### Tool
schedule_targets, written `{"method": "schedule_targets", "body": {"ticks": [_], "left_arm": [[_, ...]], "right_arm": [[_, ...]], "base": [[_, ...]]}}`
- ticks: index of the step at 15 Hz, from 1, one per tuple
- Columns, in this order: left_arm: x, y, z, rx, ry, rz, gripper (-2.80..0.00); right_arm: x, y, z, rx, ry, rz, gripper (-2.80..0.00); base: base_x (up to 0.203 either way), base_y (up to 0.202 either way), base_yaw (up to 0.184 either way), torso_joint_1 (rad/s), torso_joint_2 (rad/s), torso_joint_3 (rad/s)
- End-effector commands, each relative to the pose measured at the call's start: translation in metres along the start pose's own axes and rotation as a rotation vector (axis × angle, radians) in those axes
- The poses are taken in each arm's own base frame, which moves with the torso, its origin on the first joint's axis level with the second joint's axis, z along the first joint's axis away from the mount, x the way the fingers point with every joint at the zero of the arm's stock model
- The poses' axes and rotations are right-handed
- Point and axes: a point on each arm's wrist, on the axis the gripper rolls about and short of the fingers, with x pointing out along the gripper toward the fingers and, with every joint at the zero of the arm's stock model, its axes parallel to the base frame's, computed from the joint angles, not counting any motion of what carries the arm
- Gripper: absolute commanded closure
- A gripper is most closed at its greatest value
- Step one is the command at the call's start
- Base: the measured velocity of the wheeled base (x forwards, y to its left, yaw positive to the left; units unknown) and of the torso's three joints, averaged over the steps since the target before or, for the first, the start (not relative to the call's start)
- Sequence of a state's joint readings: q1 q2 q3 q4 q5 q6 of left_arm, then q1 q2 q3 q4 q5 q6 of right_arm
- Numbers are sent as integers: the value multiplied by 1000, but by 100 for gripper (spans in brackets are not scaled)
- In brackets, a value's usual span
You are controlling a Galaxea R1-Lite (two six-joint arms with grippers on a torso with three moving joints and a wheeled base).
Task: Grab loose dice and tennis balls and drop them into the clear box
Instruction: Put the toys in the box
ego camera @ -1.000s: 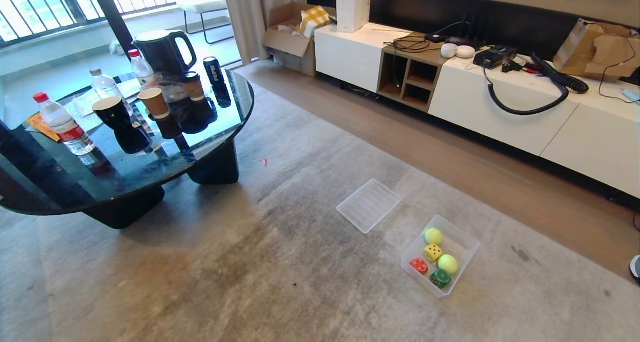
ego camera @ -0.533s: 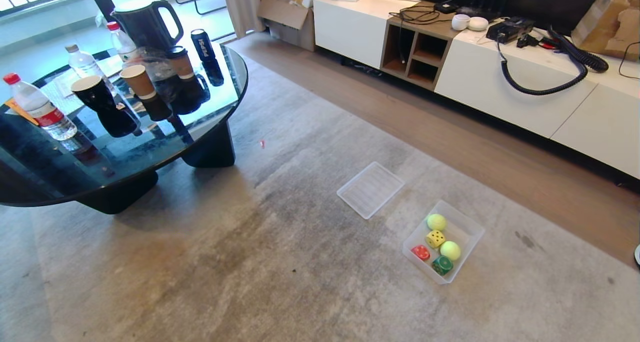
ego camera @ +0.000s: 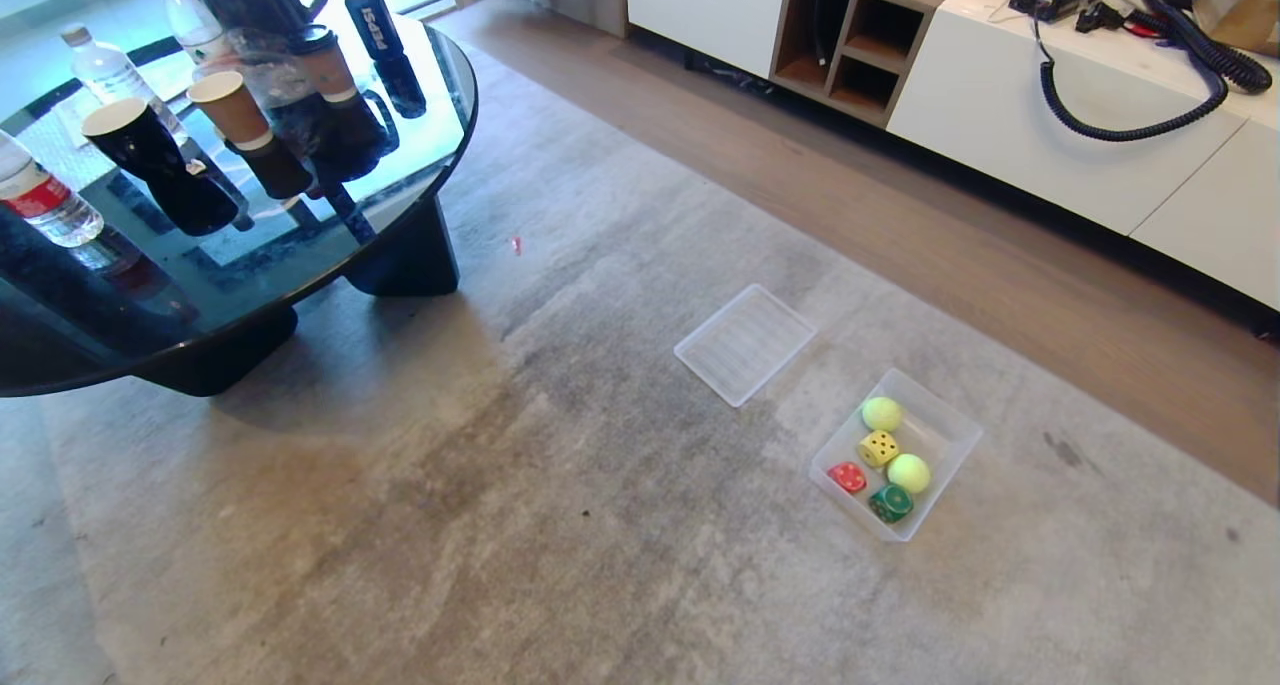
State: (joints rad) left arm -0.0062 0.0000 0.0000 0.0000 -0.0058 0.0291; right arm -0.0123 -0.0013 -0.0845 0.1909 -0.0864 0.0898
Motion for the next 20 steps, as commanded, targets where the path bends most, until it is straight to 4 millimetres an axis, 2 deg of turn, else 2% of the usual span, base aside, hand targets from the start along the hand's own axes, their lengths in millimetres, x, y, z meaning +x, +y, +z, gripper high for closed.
{"method": "schedule_targets", "body": {"ticks": [1,12,20], "left_arm": [[0,0,0,0,0,0,0],[0,0,0,0,0,0,0],[0,0,0,0,0,0,0]], "right_arm": [[0,0,0,1,1,-1,0],[0,0,0,1,1,-1,0],[0,0,0,1,1,-1,0]], "base": [[0,0,0,5,3,-195],[0,0,0,2,3,-195],[0,0,0,1,3,-21]]}}
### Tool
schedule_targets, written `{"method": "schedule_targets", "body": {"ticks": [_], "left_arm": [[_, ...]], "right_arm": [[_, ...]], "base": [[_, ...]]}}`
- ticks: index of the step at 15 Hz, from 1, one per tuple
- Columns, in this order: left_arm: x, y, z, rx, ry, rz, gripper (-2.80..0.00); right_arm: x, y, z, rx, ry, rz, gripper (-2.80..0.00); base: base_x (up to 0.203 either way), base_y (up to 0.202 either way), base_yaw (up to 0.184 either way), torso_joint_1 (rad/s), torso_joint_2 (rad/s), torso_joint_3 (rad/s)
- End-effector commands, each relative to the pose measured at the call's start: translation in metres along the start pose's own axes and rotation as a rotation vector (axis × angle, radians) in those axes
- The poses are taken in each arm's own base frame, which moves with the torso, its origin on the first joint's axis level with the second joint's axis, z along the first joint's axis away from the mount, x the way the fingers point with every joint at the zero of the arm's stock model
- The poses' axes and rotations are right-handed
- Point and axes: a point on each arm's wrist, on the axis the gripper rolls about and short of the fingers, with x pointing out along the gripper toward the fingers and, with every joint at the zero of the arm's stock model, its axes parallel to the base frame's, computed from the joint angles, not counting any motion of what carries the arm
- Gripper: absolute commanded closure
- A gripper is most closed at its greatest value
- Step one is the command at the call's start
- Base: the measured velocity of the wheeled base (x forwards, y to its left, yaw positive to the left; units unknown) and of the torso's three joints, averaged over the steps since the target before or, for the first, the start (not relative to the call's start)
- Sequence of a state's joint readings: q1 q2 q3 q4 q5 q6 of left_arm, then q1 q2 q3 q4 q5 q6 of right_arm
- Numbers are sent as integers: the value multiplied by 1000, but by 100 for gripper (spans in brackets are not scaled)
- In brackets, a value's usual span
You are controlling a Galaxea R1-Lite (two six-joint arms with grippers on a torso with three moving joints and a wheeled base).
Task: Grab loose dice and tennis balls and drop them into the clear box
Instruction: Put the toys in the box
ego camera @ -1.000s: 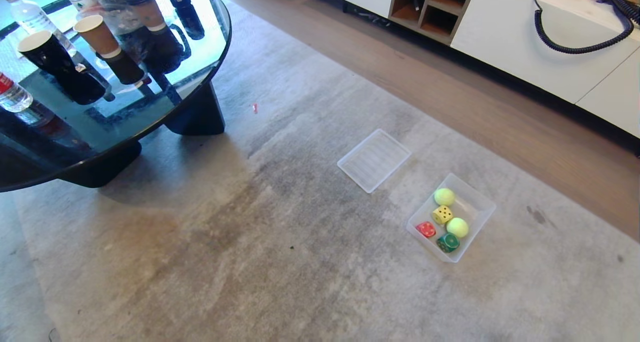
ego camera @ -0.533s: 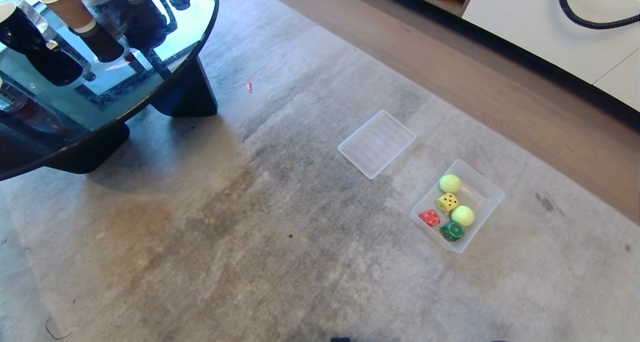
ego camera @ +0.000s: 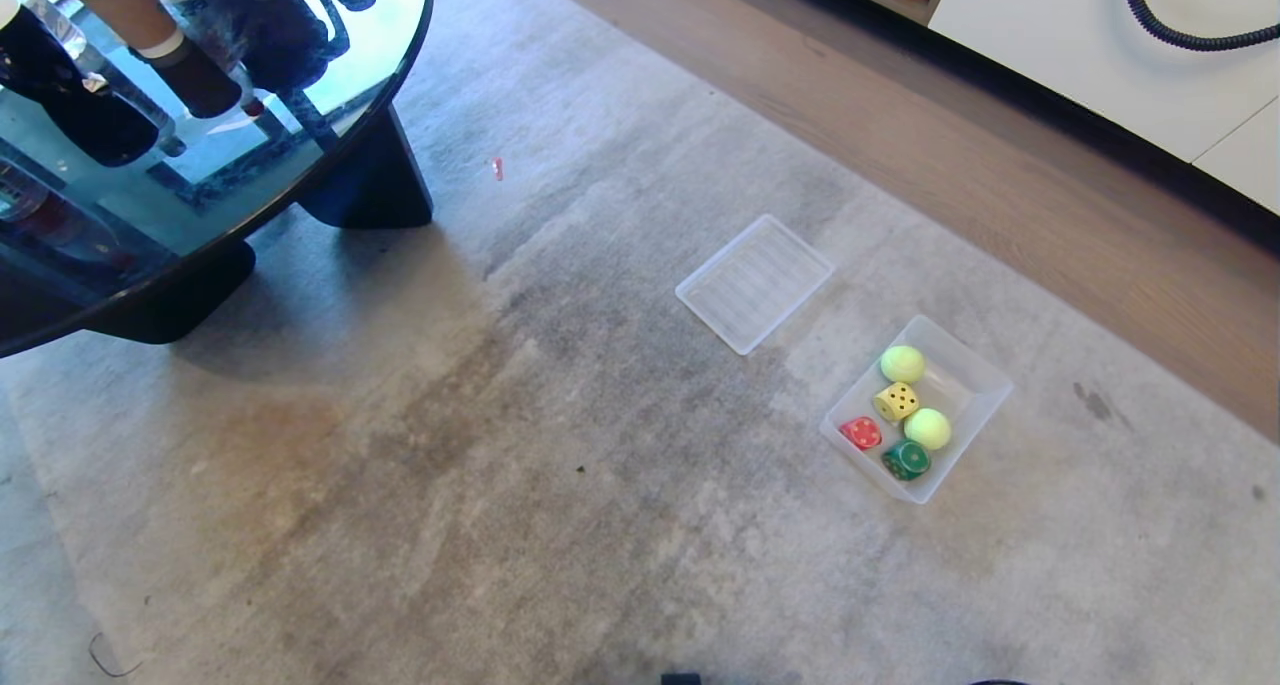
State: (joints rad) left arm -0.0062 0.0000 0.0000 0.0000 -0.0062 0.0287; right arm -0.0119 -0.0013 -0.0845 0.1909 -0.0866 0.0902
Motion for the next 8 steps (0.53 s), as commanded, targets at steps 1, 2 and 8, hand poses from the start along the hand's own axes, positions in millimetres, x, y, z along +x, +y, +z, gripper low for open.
{"method": "schedule_targets", "body": {"ticks": [1,2,8], "left_arm": [[0,0,0,0,0,0,0],[0,0,0,0,0,0,0],[0,0,0,0,0,0,0]], "right_arm": [[0,0,0,0,1,-1,0],[0,0,0,0,1,-1,0],[0,0,0,0,1,-1,0]], "base": [[0,0,0,7,-2,-27],[0,0,0,4,-2,-91],[0,0,0,1,1,-185]]}}
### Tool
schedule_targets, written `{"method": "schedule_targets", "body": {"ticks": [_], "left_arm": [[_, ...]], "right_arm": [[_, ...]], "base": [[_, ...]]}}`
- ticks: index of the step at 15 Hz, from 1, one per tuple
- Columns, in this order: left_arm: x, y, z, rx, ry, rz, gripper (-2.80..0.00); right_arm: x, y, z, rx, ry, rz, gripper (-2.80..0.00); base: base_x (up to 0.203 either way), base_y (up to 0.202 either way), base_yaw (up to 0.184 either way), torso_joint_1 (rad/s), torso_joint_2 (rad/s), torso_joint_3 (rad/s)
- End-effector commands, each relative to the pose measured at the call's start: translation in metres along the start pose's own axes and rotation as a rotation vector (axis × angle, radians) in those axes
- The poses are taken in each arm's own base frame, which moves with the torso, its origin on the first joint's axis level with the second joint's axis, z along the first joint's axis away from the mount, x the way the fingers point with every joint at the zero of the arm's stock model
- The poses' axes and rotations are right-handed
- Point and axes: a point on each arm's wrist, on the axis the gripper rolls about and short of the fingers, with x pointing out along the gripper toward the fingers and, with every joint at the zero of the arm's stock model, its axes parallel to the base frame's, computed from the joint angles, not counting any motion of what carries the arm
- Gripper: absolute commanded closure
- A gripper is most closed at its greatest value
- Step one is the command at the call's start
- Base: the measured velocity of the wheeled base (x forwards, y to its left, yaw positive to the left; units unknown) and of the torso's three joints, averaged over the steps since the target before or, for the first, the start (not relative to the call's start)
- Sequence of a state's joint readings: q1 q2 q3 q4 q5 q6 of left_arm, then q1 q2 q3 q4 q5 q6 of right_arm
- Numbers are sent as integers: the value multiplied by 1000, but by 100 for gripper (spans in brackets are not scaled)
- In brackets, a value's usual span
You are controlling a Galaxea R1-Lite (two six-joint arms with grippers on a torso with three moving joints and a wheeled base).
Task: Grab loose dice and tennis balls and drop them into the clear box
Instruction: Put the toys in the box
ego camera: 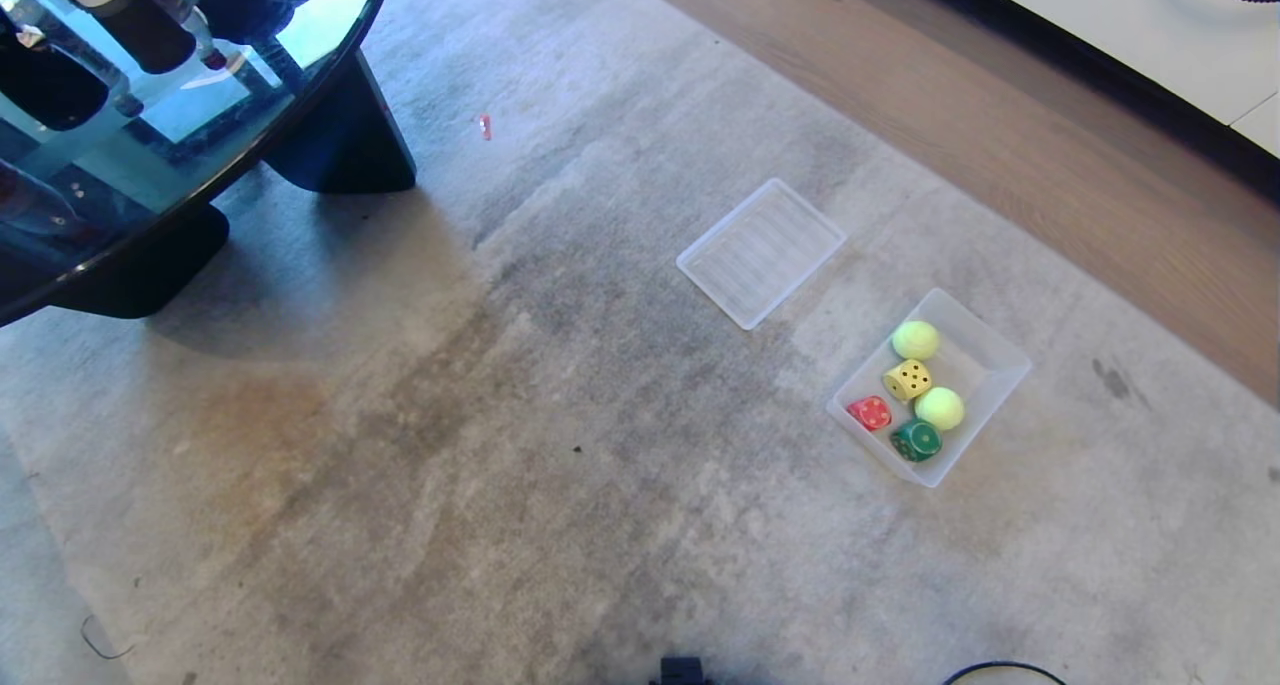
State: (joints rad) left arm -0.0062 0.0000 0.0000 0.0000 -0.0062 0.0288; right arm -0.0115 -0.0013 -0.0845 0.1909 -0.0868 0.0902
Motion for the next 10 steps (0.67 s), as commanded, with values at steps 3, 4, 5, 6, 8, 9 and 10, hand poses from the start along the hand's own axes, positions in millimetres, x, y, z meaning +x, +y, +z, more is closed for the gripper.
{"method": "schedule_targets", "body": {"ticks": [3,4,5,6,8,9,10], "left_arm": [[0,0,0,0,0,0,0],[0,0,0,0,0,0,0],[0,0,0,0,0,0,0],[0,0,0,0,0,0,0],[0,0,0,-1,0,0,0],[0,0,0,0,0,0,0],[0,0,0,0,0,0,0]], "right_arm": [[0,0,0,0,1,-1,0],[0,0,0,0,1,-1,0],[0,0,0,0,1,-1,0],[0,0,0,0,1,-1,0],[0,0,0,0,1,-1,0],[0,0,0,0,1,-1,0],[0,0,0,0,1,-1,0]], "base": [[0,0,0,1,0,-199],[0,0,0,2,3,-192],[0,0,0,4,4,-198],[0,0,0,2,-4,-191],[0,0,0,3,7,-192],[0,0,0,7,-2,-200],[0,0,0,5,-1,-204]]}}
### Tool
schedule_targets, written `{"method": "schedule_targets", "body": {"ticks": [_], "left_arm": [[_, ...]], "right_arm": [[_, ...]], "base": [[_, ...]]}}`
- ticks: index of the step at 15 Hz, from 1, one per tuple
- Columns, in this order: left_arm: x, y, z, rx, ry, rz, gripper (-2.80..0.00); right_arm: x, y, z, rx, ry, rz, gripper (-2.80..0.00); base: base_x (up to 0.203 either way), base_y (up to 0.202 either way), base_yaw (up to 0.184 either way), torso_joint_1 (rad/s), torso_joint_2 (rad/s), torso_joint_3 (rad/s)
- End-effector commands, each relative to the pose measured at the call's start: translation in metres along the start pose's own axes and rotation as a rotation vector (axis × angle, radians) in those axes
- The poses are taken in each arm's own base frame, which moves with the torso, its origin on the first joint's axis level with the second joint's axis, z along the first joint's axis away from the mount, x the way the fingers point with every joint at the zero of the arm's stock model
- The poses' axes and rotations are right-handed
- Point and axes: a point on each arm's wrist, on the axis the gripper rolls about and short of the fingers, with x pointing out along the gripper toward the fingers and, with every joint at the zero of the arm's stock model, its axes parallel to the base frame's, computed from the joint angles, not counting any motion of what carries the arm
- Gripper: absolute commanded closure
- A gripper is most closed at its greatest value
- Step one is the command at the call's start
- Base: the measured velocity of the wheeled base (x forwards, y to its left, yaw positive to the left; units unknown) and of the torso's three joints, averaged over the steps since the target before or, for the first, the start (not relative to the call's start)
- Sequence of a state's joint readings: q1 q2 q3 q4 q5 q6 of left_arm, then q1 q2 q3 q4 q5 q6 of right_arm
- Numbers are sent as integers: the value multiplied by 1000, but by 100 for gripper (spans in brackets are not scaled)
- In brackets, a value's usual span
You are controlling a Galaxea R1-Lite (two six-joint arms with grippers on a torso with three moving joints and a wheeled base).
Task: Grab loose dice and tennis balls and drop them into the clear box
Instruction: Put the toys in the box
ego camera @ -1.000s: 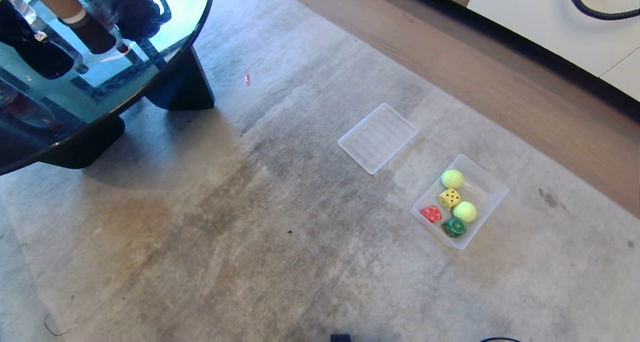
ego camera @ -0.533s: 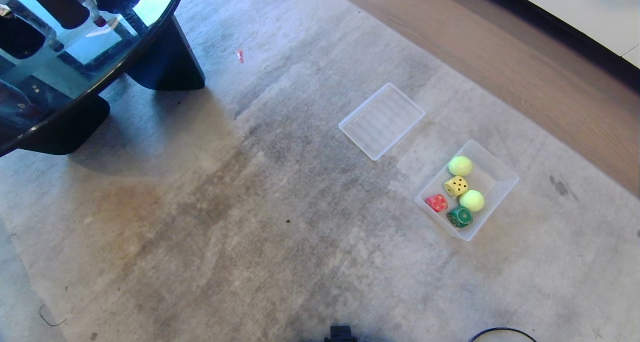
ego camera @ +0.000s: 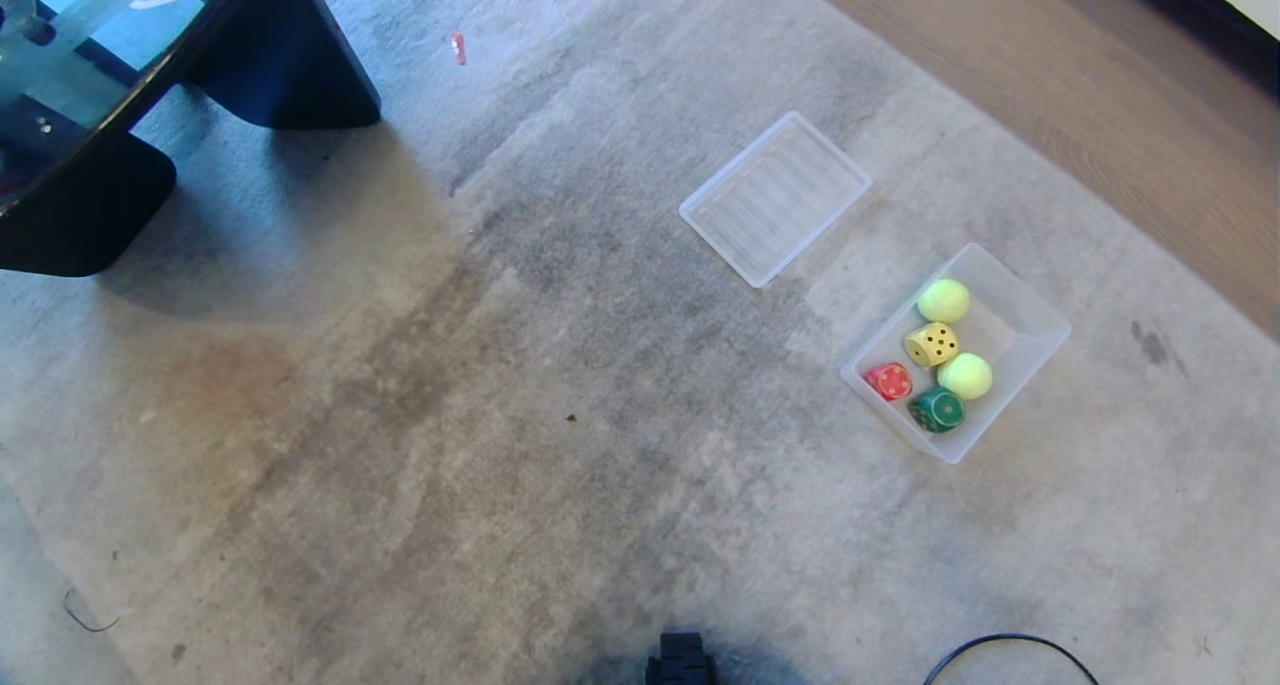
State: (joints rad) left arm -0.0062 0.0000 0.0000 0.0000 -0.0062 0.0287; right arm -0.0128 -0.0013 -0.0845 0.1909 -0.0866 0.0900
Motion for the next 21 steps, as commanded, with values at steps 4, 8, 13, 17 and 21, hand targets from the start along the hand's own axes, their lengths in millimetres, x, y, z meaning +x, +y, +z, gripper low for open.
{"method": "schedule_targets", "body": {"ticks": [4,8,13,17,21], "left_arm": [[0,0,0,0,0,0,0],[0,0,0,0,0,0,0],[0,0,0,0,0,0,0],[0,0,0,-1,0,0,0],[0,0,0,-1,-2,0,0]], "right_arm": [[0,0,0,0,1,0,0],[0,0,0,0,1,0,0],[0,0,0,1,-1,0,0],[0,0,0,0,1,1,0],[0,0,0,0,1,1,0]], "base": [[0,0,0,2,4,-198],[0,0,0,1,4,-197],[0,0,0,2,-2,-200],[0,0,0,4,2,-198],[0,0,0,3,1,-119]]}}
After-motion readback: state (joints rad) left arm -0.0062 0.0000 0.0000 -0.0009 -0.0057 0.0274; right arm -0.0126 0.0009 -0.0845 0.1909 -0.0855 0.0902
